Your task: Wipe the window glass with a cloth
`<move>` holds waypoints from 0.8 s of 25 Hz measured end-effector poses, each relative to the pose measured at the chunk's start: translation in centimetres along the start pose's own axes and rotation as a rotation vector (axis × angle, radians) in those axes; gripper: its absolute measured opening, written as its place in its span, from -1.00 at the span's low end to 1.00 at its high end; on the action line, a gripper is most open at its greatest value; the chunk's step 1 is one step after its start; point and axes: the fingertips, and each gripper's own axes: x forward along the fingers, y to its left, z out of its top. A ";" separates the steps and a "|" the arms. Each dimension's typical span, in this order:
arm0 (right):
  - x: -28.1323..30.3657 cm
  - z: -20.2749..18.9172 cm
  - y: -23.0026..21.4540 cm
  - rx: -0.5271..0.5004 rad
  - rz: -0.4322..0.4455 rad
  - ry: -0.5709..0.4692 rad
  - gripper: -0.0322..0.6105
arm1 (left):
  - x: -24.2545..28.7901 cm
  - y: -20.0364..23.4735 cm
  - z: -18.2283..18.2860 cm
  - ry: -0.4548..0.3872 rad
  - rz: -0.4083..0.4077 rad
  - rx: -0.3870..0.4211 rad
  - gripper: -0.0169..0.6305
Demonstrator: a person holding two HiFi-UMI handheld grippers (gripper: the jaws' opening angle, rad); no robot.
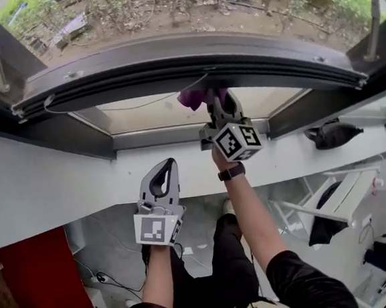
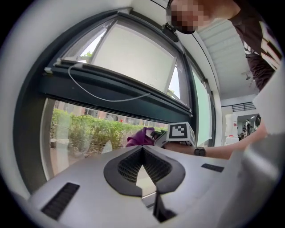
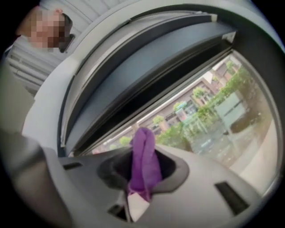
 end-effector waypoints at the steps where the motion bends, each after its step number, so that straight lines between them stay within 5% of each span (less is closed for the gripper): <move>1: -1.4 2.0 -3.2 0.003 -0.036 -0.020 -0.65 | 1.4 -2.0 -0.5 -0.001 -0.025 -0.016 -0.92; 7: -8.7 12.7 -20.5 -0.054 -0.279 -0.110 -0.65 | 9.4 -12.9 -2.2 0.009 -0.187 -0.041 -0.92; 11: -11.0 15.4 -24.5 -0.064 -0.394 -0.141 -0.65 | 9.8 -14.6 -1.5 -0.026 -0.236 -0.090 -0.92; 15: -10.1 10.7 -19.6 -0.087 -0.317 -0.048 -0.65 | 7.2 -10.2 -1.3 -0.015 -0.155 -0.062 -0.92; 20: -3.7 -1.2 -2.3 -0.053 -0.006 0.093 -0.65 | 0.5 0.8 -0.9 0.030 0.005 -0.035 -0.92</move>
